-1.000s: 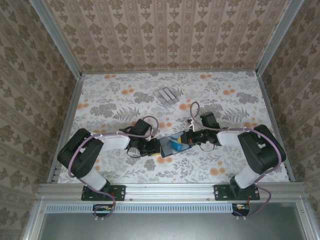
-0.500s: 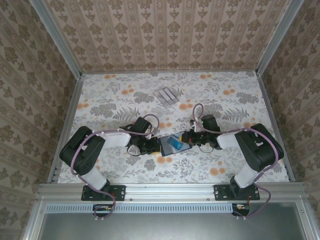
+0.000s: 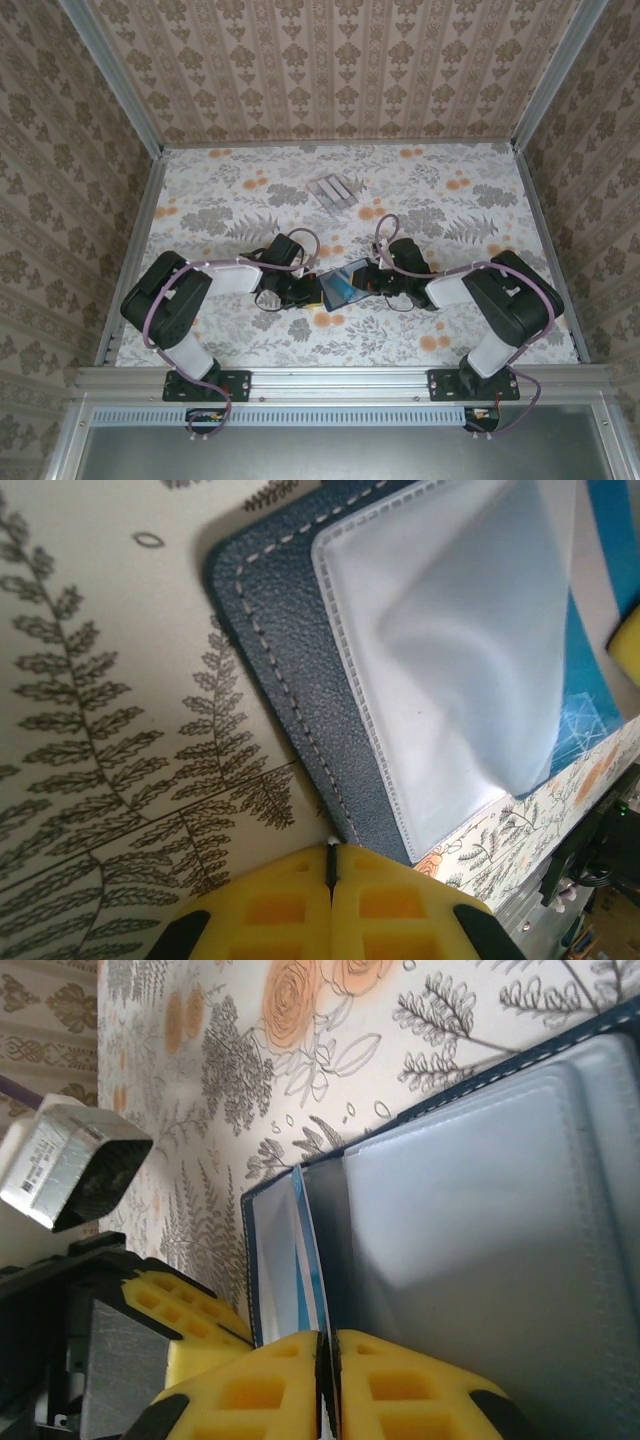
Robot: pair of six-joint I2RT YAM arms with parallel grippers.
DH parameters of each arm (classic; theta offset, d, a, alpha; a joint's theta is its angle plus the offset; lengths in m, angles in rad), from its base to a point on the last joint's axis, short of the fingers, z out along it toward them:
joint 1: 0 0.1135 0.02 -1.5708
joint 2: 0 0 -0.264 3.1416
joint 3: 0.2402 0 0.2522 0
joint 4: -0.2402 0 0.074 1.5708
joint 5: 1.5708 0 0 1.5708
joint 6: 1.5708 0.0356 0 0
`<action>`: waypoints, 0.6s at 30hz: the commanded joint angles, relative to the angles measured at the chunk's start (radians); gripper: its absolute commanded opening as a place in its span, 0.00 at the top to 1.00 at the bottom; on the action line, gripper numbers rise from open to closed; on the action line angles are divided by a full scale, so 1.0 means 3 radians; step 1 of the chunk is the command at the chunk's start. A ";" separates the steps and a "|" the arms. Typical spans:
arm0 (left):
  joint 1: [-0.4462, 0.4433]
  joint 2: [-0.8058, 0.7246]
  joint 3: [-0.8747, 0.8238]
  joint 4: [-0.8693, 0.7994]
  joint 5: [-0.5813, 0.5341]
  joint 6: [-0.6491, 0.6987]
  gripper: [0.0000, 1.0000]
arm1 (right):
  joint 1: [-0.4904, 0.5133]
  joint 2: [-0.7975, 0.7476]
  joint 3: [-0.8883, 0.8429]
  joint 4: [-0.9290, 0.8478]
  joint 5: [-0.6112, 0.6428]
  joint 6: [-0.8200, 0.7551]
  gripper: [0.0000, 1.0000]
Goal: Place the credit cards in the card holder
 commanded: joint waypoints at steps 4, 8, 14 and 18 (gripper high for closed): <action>-0.0036 0.0085 0.0026 0.0084 -0.0039 0.0000 0.95 | 0.0035 -0.0329 -0.0025 -0.0589 0.0342 -0.0281 0.83; -0.0041 0.0129 0.0033 0.0083 -0.0023 0.0029 0.96 | 0.0035 -0.0399 -0.0003 -0.0730 0.0356 -0.0399 0.89; -0.0045 0.0153 0.0043 0.0101 -0.0019 0.0035 0.97 | 0.0036 -0.0276 -0.0038 -0.0490 0.0365 -0.0306 1.00; -0.0066 0.0160 0.0031 0.0135 -0.0006 0.0013 0.97 | 0.0042 -0.0187 -0.0169 -0.0054 0.0489 -0.0078 1.00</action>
